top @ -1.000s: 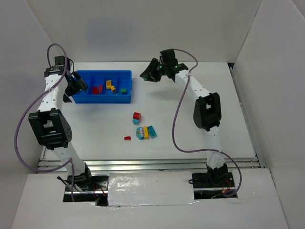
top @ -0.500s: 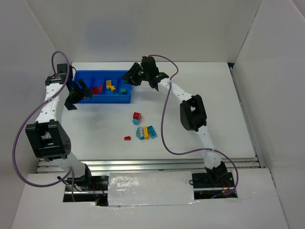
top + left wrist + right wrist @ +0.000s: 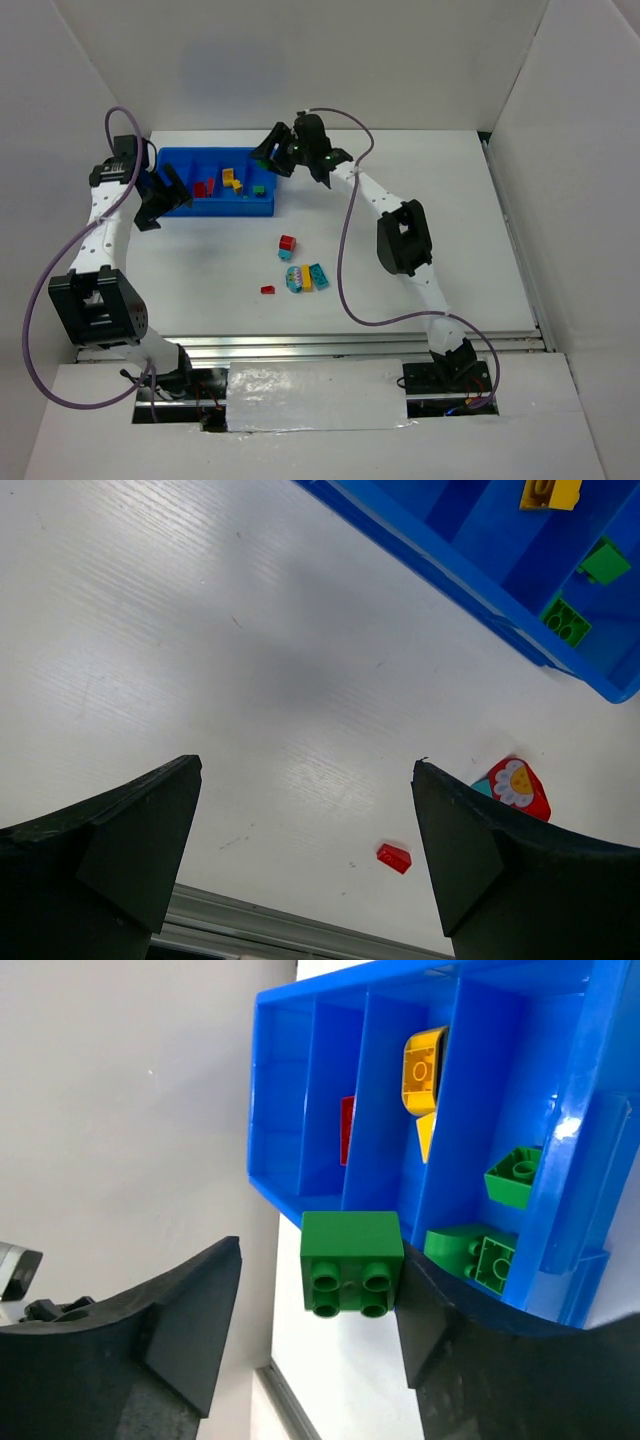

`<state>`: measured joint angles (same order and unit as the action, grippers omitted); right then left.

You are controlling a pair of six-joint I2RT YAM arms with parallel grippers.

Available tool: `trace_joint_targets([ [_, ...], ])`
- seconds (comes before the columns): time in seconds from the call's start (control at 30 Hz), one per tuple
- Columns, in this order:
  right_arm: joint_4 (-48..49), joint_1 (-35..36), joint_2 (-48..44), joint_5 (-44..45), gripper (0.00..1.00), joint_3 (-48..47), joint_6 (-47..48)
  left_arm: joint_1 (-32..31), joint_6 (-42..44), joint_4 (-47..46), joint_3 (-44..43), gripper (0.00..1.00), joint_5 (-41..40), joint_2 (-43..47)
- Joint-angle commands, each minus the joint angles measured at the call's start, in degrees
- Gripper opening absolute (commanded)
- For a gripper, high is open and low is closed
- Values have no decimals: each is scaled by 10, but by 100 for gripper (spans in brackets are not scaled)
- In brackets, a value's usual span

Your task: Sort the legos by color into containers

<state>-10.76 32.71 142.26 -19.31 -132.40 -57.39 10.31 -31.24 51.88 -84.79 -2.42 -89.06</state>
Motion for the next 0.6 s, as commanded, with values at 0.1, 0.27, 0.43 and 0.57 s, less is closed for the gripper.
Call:
trace_joint_targets([
  [0.1,3,1,27,-6,73,-44,6,2,22,-13,11,99,14,24],
  [0.27,9,0,29,-17,81,-54,3,2,24,-14,12,99,19,25],
  [0.43,11,-12,5,-12,82,-31,5,2,24,-17,8,100,19,20],
  [0.57,-14,-20,-38,3,90,-28,50,0,29,-19,0,100,43,9],
])
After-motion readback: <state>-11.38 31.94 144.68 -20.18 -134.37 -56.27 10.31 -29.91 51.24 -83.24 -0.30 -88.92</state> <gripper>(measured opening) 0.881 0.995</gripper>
